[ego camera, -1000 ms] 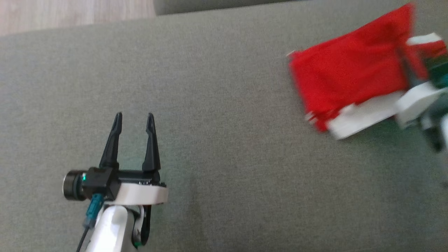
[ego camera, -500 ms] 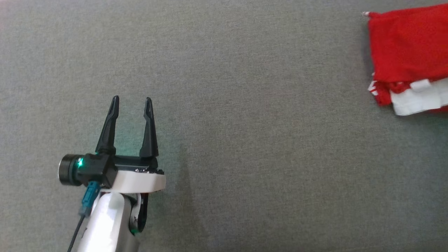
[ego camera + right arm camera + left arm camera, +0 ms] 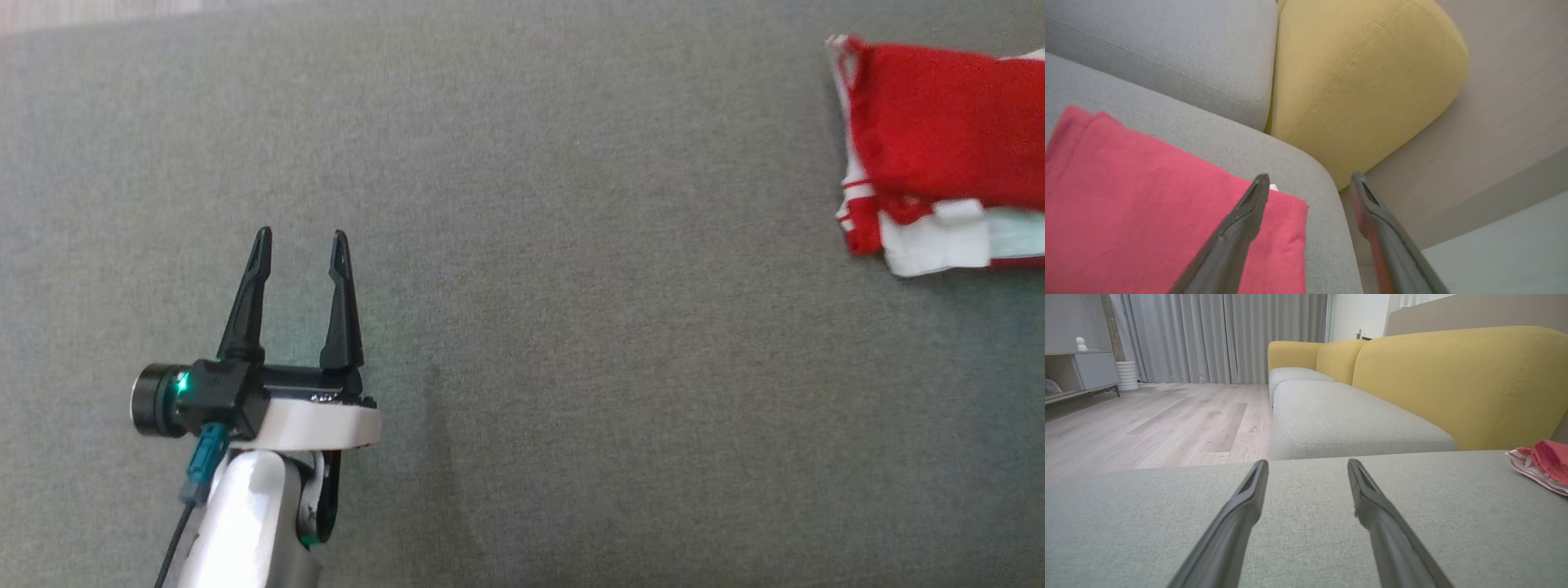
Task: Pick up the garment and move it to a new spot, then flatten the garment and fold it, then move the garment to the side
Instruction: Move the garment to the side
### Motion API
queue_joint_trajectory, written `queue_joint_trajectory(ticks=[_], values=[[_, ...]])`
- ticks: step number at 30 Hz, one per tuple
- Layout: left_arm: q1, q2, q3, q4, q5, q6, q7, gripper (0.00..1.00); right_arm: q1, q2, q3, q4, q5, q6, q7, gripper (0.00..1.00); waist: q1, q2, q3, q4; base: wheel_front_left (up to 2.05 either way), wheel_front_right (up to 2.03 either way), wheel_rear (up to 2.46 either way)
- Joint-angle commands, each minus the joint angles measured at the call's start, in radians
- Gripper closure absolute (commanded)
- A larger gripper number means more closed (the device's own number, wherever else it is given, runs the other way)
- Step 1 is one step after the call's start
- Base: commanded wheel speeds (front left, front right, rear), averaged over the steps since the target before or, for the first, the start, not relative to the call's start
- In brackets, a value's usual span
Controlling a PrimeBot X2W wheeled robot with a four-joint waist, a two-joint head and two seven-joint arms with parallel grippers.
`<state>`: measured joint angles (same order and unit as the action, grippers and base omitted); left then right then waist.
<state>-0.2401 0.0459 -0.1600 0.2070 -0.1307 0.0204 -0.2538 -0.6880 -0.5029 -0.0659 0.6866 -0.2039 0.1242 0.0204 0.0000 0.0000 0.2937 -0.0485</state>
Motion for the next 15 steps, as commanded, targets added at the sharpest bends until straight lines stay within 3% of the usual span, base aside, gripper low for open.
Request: queue_joint_trajectory(ticks=[1, 8, 15], values=[[-0.011, 0.004, 0.035, -0.031, 0.005, -0.001, -0.008, 0.00, -0.019, -0.020, 0.009, -0.041, -0.003, 0.007, -0.013, 0.00, 0.0000, 0.0000, -0.022, -0.006, 0.00, 0.00, 0.00], [0.018, 0.004, 0.049, -0.046, -0.005, 0.009, -0.008, 0.00, -0.021, 0.084, 0.046, -0.148, 0.041, 0.007, -0.057, 0.00, 0.0000, 0.0000, -0.106, -0.012, 0.00, 0.00, 0.00], [0.061, 0.004, 0.048, -0.063, 0.002, 0.010, -0.008, 0.00, 0.061, 0.262, 0.076, -0.321, 0.149, 0.007, -0.087, 0.00, 0.0000, 0.0000, -0.184, 0.004, 0.00, 0.00, 0.00]])
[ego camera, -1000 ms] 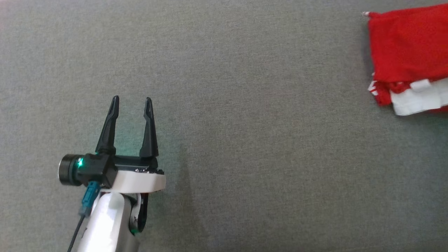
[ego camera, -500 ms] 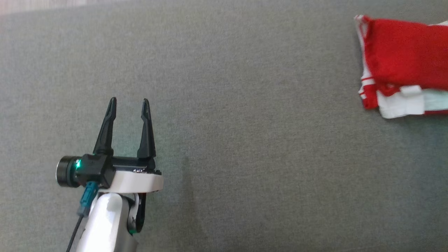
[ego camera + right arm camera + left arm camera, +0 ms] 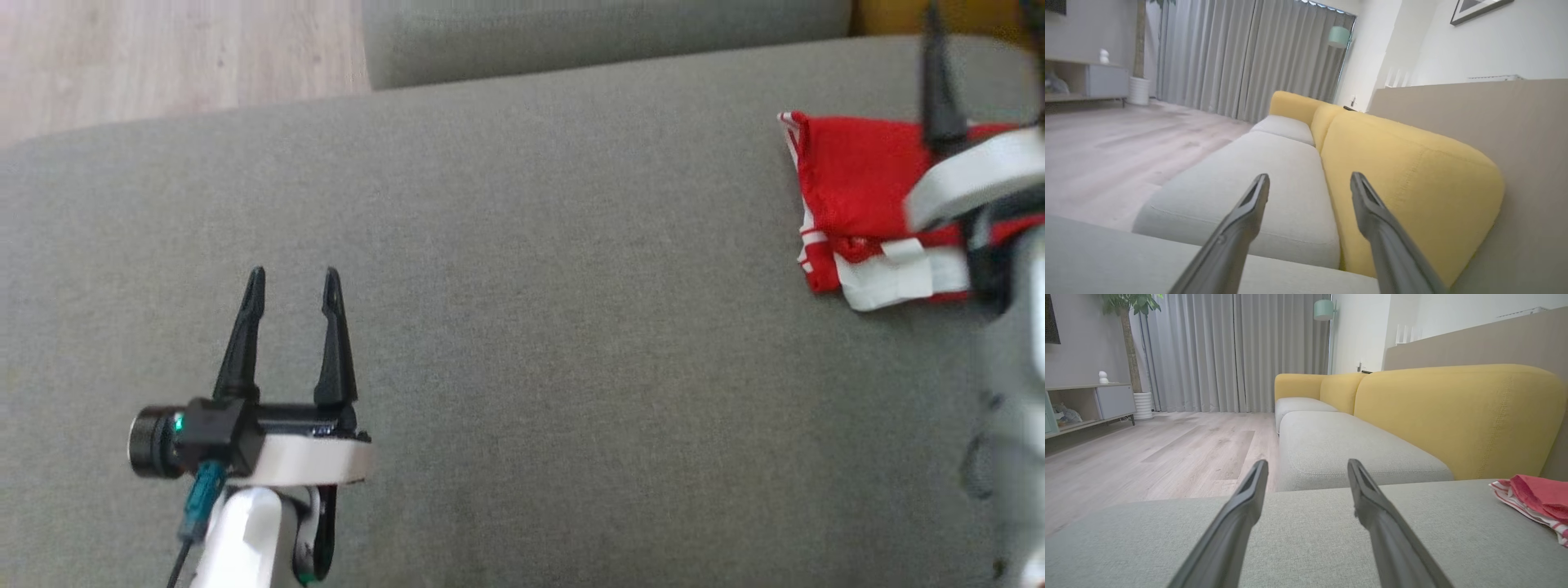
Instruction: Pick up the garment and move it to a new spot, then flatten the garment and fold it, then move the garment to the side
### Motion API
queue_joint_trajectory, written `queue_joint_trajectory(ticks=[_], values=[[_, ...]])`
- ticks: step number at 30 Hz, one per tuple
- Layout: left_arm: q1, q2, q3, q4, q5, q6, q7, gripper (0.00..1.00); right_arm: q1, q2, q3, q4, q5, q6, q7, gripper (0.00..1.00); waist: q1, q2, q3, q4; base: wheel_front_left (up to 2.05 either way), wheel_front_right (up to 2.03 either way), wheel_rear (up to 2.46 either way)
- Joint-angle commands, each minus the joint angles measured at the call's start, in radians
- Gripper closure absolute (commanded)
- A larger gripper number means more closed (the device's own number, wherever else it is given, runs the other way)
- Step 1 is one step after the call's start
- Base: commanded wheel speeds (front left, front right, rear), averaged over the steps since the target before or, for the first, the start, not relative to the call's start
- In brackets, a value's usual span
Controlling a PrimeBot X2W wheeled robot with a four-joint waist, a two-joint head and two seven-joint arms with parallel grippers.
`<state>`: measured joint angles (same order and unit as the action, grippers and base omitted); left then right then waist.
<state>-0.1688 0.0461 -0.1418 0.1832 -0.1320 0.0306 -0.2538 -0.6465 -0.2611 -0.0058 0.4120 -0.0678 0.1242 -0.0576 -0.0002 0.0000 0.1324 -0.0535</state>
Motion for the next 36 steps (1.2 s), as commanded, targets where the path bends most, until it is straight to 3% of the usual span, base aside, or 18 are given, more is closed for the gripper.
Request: queue_joint_trajectory(ticks=[1, 6, 9, 15, 24, 36], values=[[-0.004, 0.004, 0.029, -0.041, -0.004, 0.001, -0.008, 0.00, 0.041, 0.049, 0.013, -0.070, 0.030, 0.007, -0.014, 0.00, 0.0002, 0.0000, -0.032, 0.013, 0.00, 0.00, 0.00], [0.034, 0.004, 0.017, -0.054, -0.026, 0.008, -0.008, 0.00, 0.183, 0.167, -0.008, -0.154, 0.118, 0.007, -0.068, 0.00, 0.0002, 0.0000, -0.068, 0.032, 0.00, 0.00, 0.00], [0.067, 0.004, 0.015, -0.066, -0.018, 0.009, -0.008, 0.00, 0.275, 0.202, -0.002, -0.173, 0.160, 0.007, -0.117, 0.00, 0.0002, 0.0000, -0.087, 0.033, 0.00, 0.00, 0.00], [0.112, 0.004, 0.017, -0.073, -0.027, 0.006, -0.008, 0.00, 0.456, 0.210, 0.037, -0.156, 0.311, 0.007, -0.181, 0.00, 0.0002, 0.0000, -0.114, 0.037, 0.00, 0.00, 0.00], [0.150, 0.004, 0.027, -0.059, -0.036, 0.009, -0.008, 0.00, 0.590, 0.211, 0.051, -0.144, 0.338, 0.007, -0.203, 0.00, 0.0002, 0.0000, -0.124, 0.031, 0.00, 0.00, 0.00], [0.152, 0.004, 0.032, -0.044, -0.055, 0.004, -0.008, 0.00, 0.606, 0.211, 0.058, -0.190, 0.348, 0.007, -0.204, 0.00, 0.0002, 0.0000, -0.120, 0.021, 0.00, 0.00, 0.00]])
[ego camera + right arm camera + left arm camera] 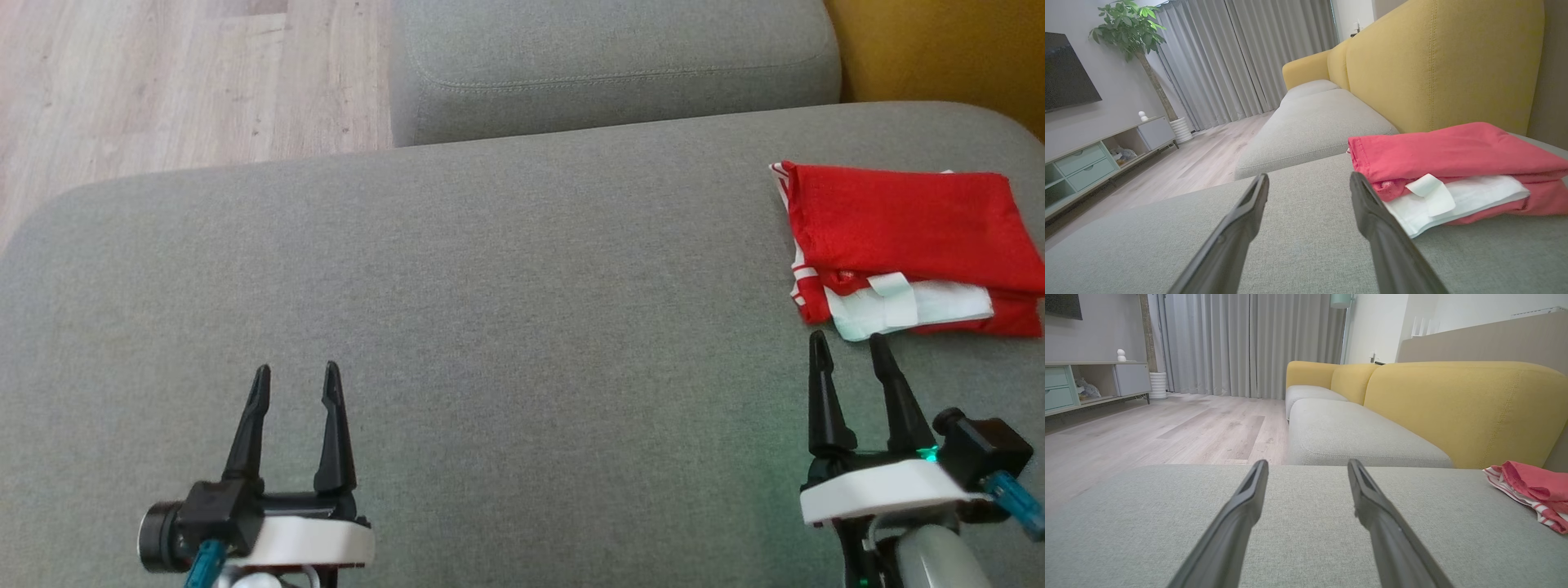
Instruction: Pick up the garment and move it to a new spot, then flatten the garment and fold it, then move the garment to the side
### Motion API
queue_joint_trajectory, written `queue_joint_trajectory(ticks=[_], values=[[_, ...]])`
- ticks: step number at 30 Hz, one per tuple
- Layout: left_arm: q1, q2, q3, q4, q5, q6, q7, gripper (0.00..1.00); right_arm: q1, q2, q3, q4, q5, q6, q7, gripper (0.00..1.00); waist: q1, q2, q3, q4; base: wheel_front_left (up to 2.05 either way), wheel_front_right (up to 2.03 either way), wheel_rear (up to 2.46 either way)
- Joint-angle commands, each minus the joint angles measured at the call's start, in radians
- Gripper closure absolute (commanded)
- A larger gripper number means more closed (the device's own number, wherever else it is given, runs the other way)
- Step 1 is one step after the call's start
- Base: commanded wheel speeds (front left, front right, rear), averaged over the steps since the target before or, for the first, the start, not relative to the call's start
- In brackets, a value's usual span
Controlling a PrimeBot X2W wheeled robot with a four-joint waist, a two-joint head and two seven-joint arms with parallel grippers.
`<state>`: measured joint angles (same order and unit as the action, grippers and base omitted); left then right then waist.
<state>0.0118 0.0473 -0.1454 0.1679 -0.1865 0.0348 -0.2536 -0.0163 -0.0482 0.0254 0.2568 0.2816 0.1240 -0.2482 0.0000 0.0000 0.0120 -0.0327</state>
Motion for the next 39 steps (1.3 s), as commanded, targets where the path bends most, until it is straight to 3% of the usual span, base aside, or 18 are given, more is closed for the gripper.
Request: queue_joint_trajectory(ticks=[1, 8, 24, 37, 38, 39], values=[[-0.030, 0.003, 0.037, -0.029, -0.002, 0.000, -0.008, 0.00, -0.025, -0.002, 0.026, -0.036, -0.002, 0.007, -0.013, 0.00, 0.0000, 0.0000, 0.001, 0.000, 0.00, 0.00, 0.00], [-0.033, 0.003, 0.042, -0.034, -0.040, -0.024, -0.008, 0.00, -0.025, -0.002, 0.032, -0.040, -0.004, 0.007, -0.013, 0.00, 0.0000, 0.0000, 0.001, -0.003, 0.00, 0.00, 0.00], [-0.021, 0.003, 0.058, -0.033, -0.040, -0.010, -0.008, 0.00, -0.028, -0.002, 0.041, -0.042, 0.003, 0.007, -0.014, 0.00, 0.0000, 0.0000, -0.002, -0.001, 0.00, 0.00, 0.00], [-0.021, 0.003, 0.060, 0.007, -0.132, -0.027, -0.008, 0.00, -0.029, -0.002, 0.042, -0.037, 0.001, 0.007, -0.014, 0.00, 0.0000, 0.0000, -0.004, -0.001, 0.00, 0.00, 0.00], [0.002, 0.000, 0.023, 0.034, -0.132, -0.024, 0.000, 1.00, 0.000, 0.000, 0.016, -0.006, 0.000, 0.000, 0.000, 1.00, 0.0000, 0.0000, -0.004, -0.001, 0.00, 0.00, 0.00], [0.002, 0.000, 0.022, 0.042, -0.133, -0.025, 0.000, 1.00, 0.000, 0.000, 0.016, 0.000, 0.001, 0.000, 0.001, 1.00, 0.0000, 0.0000, -0.004, -0.001, 0.00, 0.00, 0.00]])
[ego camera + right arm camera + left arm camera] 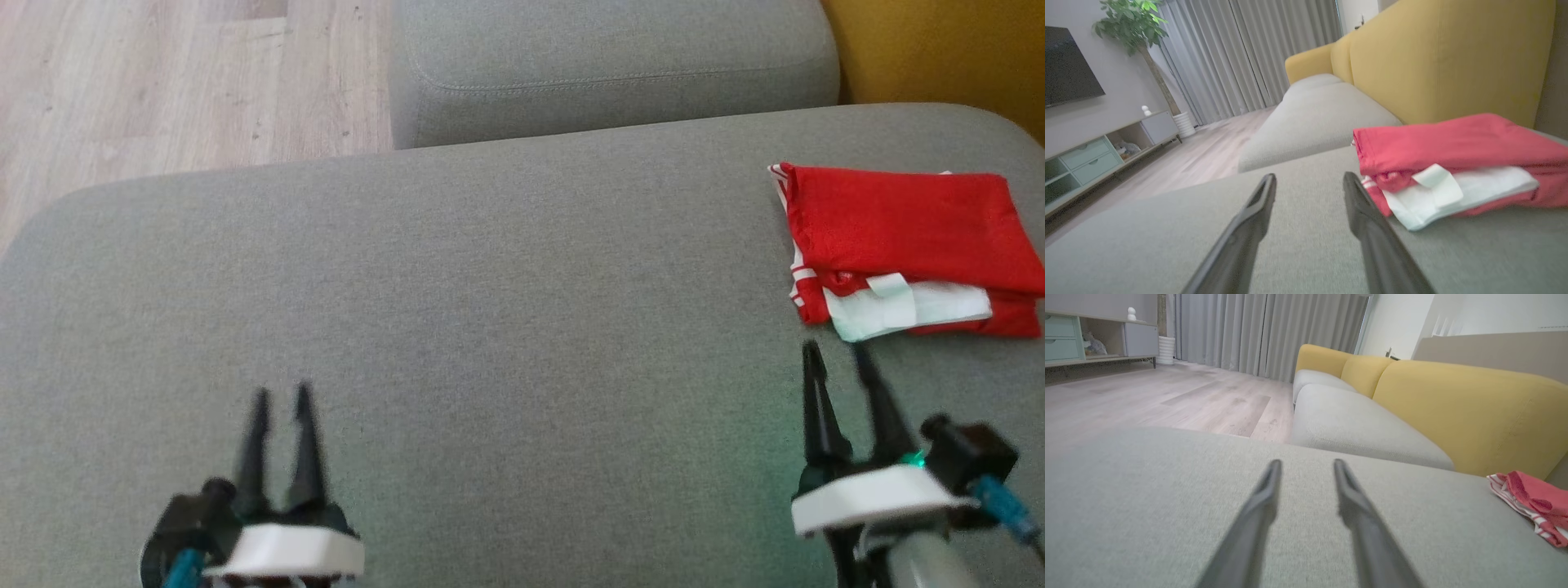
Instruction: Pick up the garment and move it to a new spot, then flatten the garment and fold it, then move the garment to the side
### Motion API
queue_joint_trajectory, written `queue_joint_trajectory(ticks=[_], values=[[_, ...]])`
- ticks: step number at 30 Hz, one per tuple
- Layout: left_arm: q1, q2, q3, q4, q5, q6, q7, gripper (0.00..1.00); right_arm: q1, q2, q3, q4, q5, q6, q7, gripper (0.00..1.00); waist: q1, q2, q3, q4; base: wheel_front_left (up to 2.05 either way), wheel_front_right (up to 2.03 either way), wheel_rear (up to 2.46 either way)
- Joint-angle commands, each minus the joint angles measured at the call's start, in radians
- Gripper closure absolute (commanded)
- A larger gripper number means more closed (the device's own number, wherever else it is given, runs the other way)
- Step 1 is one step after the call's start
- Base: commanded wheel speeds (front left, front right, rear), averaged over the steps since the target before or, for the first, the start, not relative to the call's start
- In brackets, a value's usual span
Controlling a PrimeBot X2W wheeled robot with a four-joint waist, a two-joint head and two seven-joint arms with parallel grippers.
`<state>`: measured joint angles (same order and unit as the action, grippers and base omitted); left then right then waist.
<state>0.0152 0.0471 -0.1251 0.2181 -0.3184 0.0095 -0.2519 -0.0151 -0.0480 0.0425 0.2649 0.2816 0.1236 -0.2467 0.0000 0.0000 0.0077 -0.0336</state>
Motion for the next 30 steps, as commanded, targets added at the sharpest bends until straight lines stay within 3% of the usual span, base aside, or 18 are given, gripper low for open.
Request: queue_joint_trajectory(ticks=[1, 30], values=[[0.003, 0.000, -0.001, 0.010, -0.001, 0.000, 0.002, 1.00, 0.003, 0.000, 0.001, 0.009, 0.001, 0.000, 0.000, 1.00, 0.0000, 0.0000, 0.000, 0.000, 0.00, 0.00, 0.00], [-0.014, 0.000, 0.048, 0.037, -0.273, -0.030, 0.080, 1.00, -0.005, -0.009, -0.018, 0.024, 0.291, 0.001, 0.066, 1.00, 0.0000, 0.0000, -0.001, 0.007, 0.00, 0.00, 0.00]])
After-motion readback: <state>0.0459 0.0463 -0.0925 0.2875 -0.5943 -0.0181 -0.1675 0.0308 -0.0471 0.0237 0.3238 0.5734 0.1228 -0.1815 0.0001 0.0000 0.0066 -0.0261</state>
